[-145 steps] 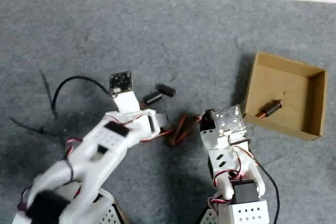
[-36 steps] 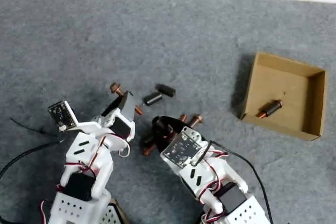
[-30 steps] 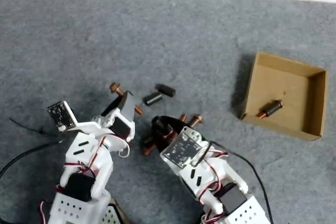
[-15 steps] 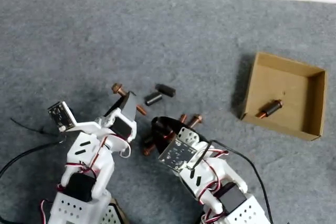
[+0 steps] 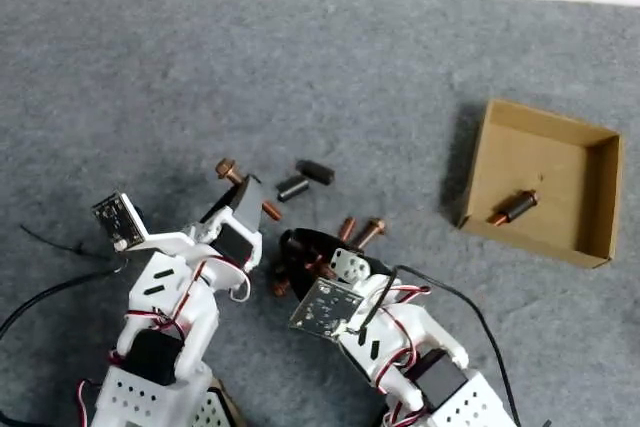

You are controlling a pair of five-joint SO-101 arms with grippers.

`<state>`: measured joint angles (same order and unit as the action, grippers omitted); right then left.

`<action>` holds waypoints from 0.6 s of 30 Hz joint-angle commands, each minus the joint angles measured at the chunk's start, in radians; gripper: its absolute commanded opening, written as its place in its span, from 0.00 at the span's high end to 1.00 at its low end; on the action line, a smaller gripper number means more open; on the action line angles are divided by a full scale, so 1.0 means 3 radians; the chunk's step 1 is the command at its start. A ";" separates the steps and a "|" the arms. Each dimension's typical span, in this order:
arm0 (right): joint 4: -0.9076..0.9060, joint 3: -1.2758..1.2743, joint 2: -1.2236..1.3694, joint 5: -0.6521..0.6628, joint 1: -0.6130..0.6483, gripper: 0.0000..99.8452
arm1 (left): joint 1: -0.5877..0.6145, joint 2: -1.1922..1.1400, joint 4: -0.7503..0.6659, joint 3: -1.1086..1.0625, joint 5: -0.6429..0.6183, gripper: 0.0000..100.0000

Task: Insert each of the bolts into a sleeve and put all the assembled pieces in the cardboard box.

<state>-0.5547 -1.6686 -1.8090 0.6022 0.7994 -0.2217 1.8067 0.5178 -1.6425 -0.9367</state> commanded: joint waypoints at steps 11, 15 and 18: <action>0.0023 -0.0442 -0.0018 0.0036 -0.0125 0.99 | -0.0043 0.0054 -0.0066 0.0304 -0.0041 1.00; 0.0023 -0.0442 -0.0018 0.0036 -0.0151 0.99 | -0.0028 0.0054 -0.0066 0.0330 -0.0041 1.00; 0.0023 -0.0437 -0.0018 0.0036 -0.0151 0.99 | -0.0049 0.0054 -0.0066 0.0335 -0.0046 1.00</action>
<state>-0.5547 -1.6686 -1.8090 0.6022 0.7656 -0.2202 1.8067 0.5178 -1.6057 -0.9413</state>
